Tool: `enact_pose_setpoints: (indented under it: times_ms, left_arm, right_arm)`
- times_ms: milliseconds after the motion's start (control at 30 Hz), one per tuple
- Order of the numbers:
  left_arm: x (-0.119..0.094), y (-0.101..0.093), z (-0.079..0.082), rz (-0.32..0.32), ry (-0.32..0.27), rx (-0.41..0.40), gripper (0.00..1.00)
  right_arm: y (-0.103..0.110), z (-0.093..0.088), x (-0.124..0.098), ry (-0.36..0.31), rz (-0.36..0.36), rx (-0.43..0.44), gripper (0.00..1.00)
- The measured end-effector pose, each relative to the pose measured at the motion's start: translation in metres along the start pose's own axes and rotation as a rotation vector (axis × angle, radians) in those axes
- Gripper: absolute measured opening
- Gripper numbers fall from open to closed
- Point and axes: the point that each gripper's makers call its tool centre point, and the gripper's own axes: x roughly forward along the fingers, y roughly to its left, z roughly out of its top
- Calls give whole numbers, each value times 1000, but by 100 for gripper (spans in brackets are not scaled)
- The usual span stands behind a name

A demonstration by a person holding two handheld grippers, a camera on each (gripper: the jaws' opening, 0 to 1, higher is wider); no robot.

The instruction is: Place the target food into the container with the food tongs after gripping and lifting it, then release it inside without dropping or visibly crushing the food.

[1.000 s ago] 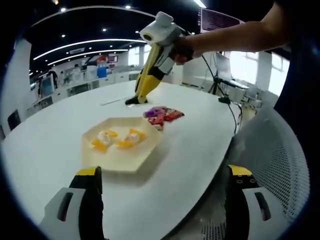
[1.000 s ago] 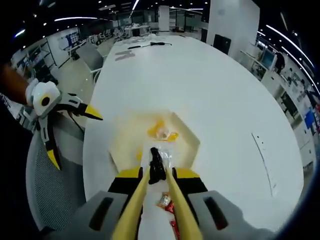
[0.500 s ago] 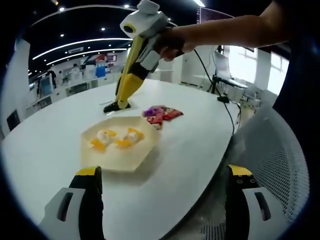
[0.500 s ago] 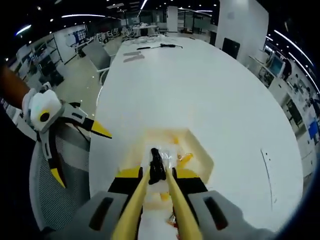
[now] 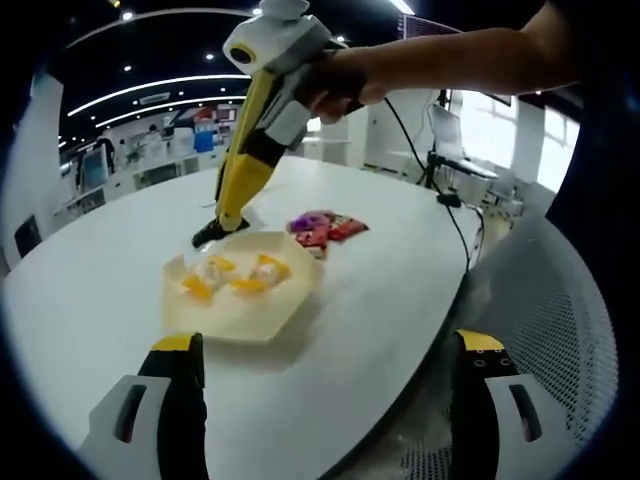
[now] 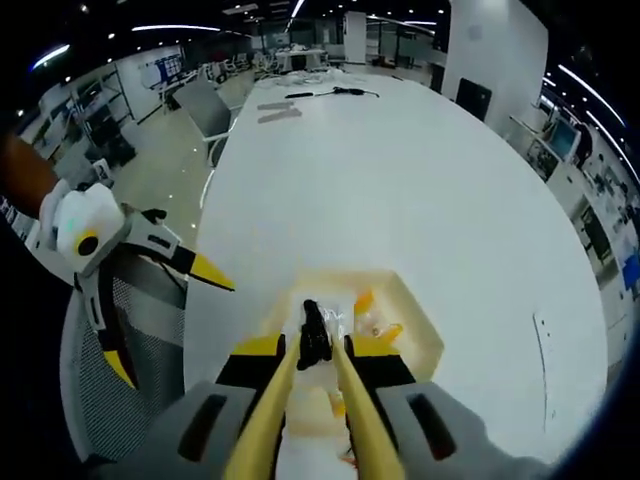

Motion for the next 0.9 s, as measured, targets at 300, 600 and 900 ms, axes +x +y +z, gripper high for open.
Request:
enact_pose_setpoints:
  times_ms: [300,600,900]
  left_arm:
    - [-1,2,0,11,0,-3,99]
    - [0,3,-1,14,4,-4,99]
    - [0,2,-2,14,13,-1,99]
  right_arm:
    - [0,6,0,-37,6,-35,25]
    - [-5,5,-12,-60,-4,-36,25]
    - [-11,0,-26,-82,-22,-31,26]
